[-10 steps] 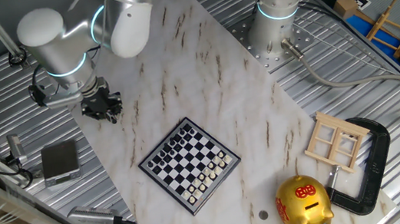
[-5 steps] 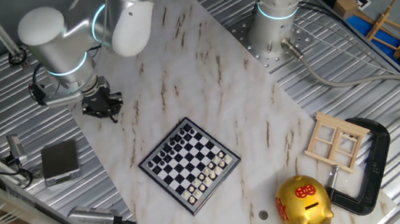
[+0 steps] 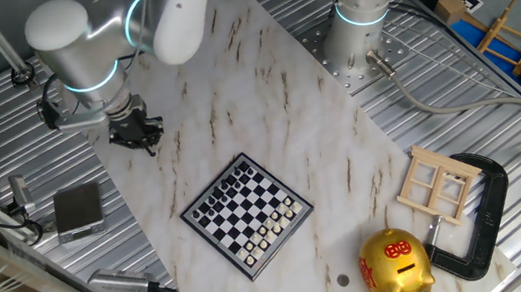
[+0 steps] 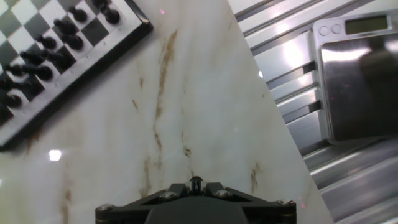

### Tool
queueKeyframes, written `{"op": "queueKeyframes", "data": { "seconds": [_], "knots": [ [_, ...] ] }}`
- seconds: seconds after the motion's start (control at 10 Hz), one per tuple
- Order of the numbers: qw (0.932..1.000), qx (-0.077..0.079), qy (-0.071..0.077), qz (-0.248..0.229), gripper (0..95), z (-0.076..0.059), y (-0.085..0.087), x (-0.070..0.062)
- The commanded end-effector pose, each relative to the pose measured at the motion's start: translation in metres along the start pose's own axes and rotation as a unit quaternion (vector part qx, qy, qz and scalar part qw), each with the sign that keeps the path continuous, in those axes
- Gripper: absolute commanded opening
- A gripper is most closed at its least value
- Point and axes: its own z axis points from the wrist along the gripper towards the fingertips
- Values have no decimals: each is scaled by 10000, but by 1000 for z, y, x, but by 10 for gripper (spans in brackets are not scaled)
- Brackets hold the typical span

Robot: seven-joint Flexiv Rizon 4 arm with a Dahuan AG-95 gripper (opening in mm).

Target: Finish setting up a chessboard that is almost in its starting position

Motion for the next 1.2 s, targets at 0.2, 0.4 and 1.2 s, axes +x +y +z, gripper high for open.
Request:
{"op": "queueKeyframes", "data": {
  "seconds": [0.2,0.4,1.2],
  "knots": [
    [9998,32,84,183,0,-14,11,-6],
    [9996,44,69,267,0,-15,11,-6],
    [9969,44,-22,783,0,-15,11,-6]
  ]
}}
